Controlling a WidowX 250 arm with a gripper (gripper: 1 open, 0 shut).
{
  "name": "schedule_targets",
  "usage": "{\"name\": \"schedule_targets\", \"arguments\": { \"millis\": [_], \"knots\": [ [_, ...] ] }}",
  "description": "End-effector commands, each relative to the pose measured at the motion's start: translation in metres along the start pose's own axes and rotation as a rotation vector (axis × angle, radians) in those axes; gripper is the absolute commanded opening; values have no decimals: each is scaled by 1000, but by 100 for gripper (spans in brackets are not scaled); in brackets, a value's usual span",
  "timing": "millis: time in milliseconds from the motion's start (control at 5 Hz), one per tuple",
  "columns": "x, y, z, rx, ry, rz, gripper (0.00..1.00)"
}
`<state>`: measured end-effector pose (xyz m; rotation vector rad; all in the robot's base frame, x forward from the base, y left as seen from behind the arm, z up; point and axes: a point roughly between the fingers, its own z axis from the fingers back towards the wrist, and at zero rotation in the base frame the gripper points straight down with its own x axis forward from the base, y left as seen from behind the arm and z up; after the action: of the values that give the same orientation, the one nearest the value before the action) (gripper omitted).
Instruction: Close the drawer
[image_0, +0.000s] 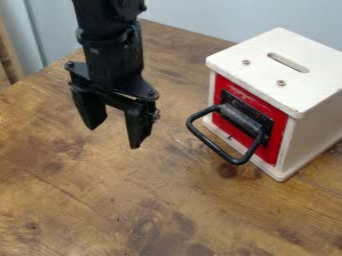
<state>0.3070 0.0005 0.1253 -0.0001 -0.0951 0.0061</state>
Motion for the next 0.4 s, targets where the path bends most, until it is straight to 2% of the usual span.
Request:
{"name": "schedule_targets", "arguments": {
  "millis": [0,200],
  "knots": [
    [3,-2,18,2,-66,-10,100],
    [4,1,17,2,-68,-2,100]
  ]
}}
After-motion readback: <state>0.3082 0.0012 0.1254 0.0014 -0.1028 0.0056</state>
